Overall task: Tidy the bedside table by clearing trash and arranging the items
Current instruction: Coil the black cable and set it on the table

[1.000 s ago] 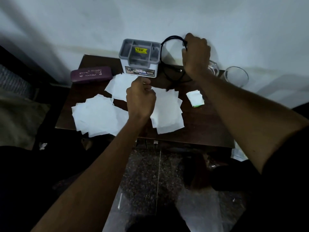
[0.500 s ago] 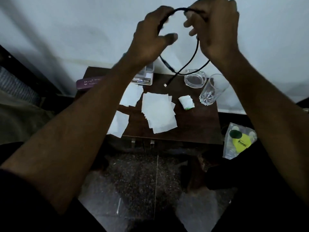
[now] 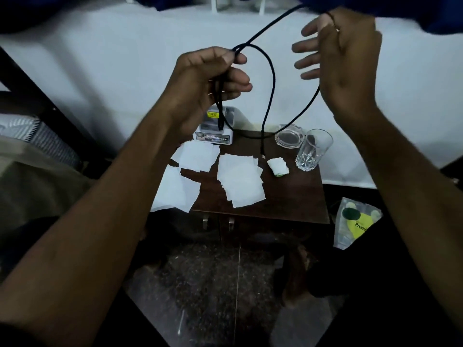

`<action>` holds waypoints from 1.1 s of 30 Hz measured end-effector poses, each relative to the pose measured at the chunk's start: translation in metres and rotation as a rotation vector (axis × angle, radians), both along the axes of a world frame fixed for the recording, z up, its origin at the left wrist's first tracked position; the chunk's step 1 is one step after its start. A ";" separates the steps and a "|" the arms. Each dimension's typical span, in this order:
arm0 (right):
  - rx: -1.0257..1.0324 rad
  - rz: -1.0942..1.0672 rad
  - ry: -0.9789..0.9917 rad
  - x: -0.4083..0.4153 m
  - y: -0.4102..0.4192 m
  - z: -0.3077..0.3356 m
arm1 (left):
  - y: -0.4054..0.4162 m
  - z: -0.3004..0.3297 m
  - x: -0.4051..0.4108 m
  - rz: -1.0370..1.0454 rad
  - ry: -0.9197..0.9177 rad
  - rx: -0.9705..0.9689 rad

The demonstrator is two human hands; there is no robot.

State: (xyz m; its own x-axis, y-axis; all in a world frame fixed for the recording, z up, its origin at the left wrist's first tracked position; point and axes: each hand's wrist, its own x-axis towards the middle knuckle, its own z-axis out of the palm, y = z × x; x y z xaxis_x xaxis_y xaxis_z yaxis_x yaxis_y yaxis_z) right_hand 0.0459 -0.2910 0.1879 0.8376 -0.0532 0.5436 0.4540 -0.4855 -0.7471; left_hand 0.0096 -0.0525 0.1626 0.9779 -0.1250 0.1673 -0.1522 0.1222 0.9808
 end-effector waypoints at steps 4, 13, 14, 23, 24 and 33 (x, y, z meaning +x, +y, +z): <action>0.239 0.054 0.142 -0.012 0.003 -0.005 | 0.003 0.003 -0.010 0.019 0.003 0.010; 0.103 0.351 0.098 -0.023 -0.008 0.018 | 0.004 0.024 -0.006 0.218 -0.038 0.289; 0.065 0.372 0.101 -0.023 -0.007 0.021 | 0.003 0.026 -0.005 0.217 -0.041 0.291; -0.308 0.354 -0.028 -0.025 0.022 0.021 | -0.022 0.039 -0.006 0.138 -0.061 0.348; -0.290 0.362 -0.021 -0.024 0.023 0.019 | -0.021 0.039 -0.005 0.135 -0.051 0.327; -0.001 0.466 0.153 -0.019 0.026 0.008 | -0.010 0.032 -0.006 0.037 0.013 0.155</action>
